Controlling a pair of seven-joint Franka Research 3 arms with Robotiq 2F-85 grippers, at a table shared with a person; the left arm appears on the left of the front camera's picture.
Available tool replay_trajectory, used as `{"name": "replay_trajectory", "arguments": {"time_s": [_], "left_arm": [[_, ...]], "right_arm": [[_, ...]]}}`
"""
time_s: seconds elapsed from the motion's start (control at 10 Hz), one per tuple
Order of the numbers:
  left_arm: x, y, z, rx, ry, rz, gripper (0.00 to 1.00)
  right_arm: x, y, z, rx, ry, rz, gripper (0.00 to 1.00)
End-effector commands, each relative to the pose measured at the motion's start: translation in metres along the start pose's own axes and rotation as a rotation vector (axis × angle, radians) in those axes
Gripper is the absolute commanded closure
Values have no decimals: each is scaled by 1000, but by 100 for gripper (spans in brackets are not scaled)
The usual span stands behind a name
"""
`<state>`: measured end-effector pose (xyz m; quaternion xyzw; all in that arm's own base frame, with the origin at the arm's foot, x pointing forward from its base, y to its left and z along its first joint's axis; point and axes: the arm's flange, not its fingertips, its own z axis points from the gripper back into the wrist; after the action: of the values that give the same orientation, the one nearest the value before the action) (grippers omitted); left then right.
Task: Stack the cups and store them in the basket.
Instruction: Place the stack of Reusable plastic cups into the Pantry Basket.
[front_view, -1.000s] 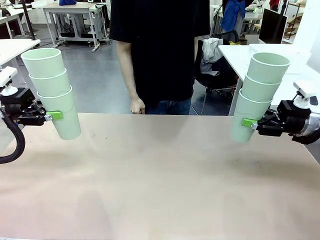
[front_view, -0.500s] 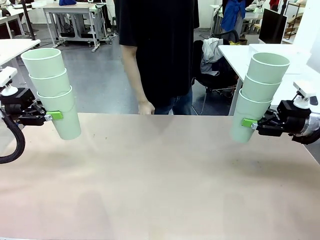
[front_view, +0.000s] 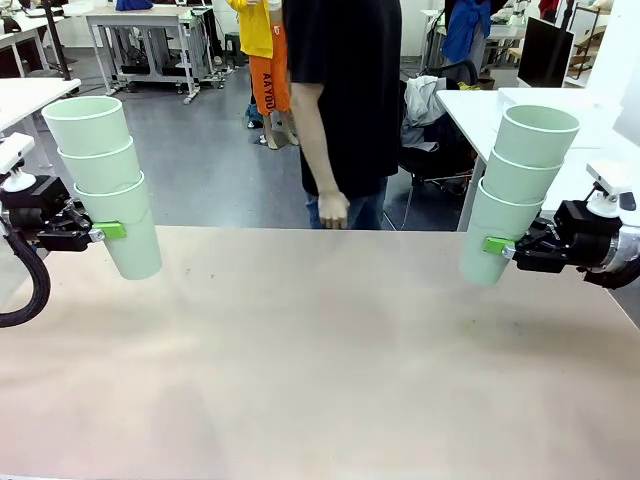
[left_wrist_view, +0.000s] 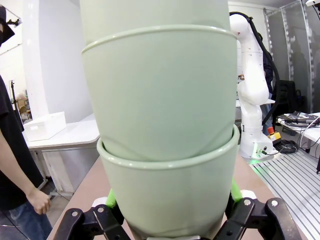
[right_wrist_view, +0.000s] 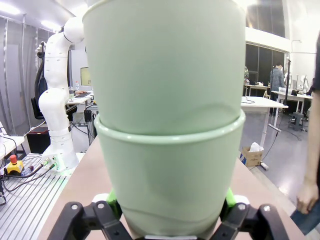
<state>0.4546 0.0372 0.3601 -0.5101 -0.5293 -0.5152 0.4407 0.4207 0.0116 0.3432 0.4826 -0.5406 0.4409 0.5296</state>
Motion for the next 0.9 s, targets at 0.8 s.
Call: {"name": "replay_trajectory", "arguments": {"time_s": [0.8], "left_arm": [[7, 1, -1, -1, -8, -8, 10]], "right_arm": [[5, -2, -2, -5, -11, 9, 14]]}}
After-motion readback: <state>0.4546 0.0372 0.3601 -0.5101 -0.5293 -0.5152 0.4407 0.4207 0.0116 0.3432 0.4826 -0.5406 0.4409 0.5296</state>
